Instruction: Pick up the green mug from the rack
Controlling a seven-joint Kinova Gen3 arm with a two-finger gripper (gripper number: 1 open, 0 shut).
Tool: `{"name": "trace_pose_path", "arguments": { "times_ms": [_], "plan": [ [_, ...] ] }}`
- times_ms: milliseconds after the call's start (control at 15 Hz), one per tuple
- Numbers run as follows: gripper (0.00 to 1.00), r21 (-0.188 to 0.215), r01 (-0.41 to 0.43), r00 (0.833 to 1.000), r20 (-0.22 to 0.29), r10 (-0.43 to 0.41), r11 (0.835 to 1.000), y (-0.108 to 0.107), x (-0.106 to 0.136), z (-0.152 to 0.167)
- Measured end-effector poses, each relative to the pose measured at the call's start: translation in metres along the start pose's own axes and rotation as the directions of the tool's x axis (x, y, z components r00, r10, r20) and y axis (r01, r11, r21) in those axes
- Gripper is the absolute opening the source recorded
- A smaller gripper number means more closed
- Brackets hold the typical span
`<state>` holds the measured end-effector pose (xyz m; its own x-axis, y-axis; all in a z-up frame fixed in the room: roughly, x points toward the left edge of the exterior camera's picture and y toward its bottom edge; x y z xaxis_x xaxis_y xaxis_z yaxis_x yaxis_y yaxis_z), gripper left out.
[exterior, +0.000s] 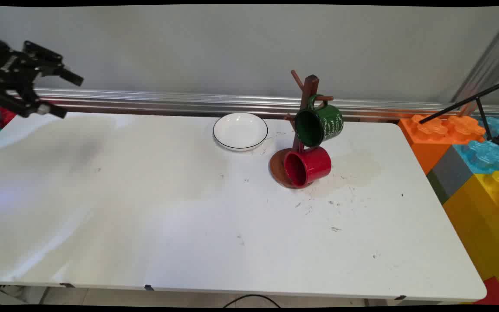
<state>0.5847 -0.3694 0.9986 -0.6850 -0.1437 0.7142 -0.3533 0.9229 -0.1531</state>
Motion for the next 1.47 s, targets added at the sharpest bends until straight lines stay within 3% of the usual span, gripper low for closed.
{"name": "trace_pose_path", "arguments": {
  "times_ms": [467, 800, 1200, 1467],
  "plan": [
    [1.00, 0.006, 0.031, 1.000, 0.006, -0.031, 1.000, -0.022, 0.059, 0.041],
    [1.00, 0.018, 0.072, 0.997, 0.002, -0.072, 0.997, -0.024, 0.113, 0.081],
    [1.00, 0.042, 0.153, 0.988, -0.008, -0.153, 0.987, -0.004, 0.172, 0.159],
    [1.00, 0.051, 0.212, 0.977, -0.009, -0.212, 0.976, 0.017, 0.198, 0.215]
  ]
}}
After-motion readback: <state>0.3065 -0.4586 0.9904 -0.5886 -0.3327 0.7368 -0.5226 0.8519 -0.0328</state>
